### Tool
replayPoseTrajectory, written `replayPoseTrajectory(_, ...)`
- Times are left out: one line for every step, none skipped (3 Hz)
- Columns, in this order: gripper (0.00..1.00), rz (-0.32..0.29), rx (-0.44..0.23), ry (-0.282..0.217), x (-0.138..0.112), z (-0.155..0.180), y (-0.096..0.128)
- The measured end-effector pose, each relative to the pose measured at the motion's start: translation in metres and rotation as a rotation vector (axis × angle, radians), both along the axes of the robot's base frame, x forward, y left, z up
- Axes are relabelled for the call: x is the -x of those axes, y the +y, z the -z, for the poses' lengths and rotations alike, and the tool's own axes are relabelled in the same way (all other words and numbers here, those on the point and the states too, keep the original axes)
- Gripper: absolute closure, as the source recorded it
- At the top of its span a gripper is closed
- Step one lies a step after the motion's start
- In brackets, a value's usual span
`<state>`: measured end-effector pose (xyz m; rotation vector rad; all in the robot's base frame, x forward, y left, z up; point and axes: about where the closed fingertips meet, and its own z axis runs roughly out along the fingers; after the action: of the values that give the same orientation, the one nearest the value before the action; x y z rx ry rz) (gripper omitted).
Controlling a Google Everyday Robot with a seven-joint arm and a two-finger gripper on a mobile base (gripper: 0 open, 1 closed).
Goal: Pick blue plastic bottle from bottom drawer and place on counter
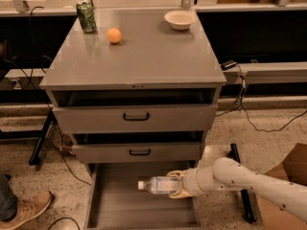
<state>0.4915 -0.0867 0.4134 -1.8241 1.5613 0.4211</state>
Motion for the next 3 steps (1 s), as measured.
replayPoseTrajectory(1.00, -0.022, 0.055, -0.044, 0.014, -0.050, 0.004)
replayPoseTrajectory(1.00, -0.052, 0.127, -0.090, 0.036, -0.106, 0.017)
replayPoseTrajectory(1.00, -0.098, 0.214, -0.177, 0.042, -0.182, 0.025)
